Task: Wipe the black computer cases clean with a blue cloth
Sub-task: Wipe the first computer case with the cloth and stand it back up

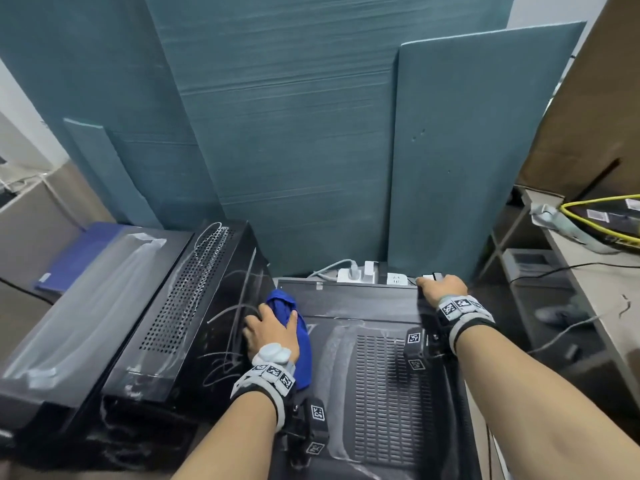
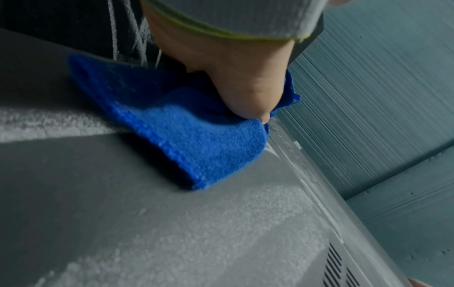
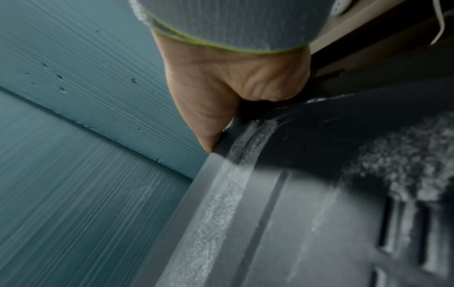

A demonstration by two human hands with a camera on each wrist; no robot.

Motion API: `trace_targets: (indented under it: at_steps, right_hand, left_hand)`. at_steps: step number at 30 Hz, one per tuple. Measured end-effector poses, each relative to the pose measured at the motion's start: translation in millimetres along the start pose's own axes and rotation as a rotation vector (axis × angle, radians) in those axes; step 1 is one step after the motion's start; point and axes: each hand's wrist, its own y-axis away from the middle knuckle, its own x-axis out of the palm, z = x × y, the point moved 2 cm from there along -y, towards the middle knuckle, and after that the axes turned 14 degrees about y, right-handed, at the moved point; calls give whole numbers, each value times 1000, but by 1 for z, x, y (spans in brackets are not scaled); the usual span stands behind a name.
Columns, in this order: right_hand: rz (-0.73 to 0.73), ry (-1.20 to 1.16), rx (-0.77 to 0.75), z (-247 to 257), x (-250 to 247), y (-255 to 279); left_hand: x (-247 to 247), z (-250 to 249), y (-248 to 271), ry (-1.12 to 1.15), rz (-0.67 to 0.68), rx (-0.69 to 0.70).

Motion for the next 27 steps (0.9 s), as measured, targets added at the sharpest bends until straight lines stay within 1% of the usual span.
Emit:
trace_targets:
  at_steps: [10, 14, 17, 20, 24, 26, 27]
  right_hand:
    - [61, 78, 80, -23, 29, -35]
    - [75, 139, 61, -23, 36, -46]
    - [69, 199, 58, -22, 34, -49]
    - [36, 224, 27, -19, 33, -44]
    - [-64, 215, -15, -23, 45, -39]
    - [-126, 288, -84, -28, 50, -28]
    - [-132, 319, -117, -32, 52, -19]
  left_hand:
    - [19, 6, -5, -93, 60, -15]
    - [23, 6, -7, -116, 41, -21]
    - [29, 6, -7, -137, -1, -12]
    - [37, 7, -6, -139, -49, 78]
    - [50, 7, -1, -64, 1, 284]
    - [56, 5, 0, -85, 20, 327]
    - [59, 3, 1, -102, 46, 343]
